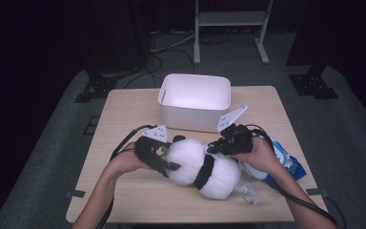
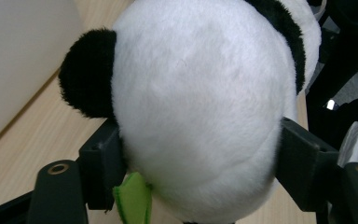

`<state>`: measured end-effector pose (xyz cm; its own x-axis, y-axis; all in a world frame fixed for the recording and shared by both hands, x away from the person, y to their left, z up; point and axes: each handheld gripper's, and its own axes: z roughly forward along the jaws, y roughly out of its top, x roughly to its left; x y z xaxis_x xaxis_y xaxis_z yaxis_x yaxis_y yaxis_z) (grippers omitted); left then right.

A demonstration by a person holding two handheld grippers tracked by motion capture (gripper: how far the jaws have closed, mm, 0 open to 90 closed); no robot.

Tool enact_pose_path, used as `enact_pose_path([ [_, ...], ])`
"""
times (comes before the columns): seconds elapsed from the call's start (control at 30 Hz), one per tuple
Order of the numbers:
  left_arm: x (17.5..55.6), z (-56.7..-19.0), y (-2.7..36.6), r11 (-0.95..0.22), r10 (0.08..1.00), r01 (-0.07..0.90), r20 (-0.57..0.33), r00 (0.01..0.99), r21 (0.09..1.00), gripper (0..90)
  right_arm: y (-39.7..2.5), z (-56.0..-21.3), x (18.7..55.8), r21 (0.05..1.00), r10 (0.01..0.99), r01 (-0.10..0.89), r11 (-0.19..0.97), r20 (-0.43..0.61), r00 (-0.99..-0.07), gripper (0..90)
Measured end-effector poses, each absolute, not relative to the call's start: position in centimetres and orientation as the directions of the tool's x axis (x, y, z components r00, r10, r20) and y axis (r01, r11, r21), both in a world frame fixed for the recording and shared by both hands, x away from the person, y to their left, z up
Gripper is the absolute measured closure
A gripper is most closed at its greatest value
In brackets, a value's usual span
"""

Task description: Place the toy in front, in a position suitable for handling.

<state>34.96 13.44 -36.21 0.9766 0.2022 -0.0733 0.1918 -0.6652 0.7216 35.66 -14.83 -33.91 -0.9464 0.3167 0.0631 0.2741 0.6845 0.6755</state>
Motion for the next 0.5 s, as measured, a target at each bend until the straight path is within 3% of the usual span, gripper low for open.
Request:
enact_pose_path([
  [0.27,34.9,-37.4,13.9,-0.633,0.227,0.255,-0.14,0.964,0.731,16.8,-15.3,-34.4,34.7,0.672,0.305,0.259,0.694,0.051,-0.951,80.7],
  [0.5,36.0,-41.2,14.7,-0.556,0.262,0.412,-0.318,0.911,0.722,3.6,-14.9,-35.3,34.3,0.645,0.304,0.258,0.72,0.041,-0.952,80.7],
])
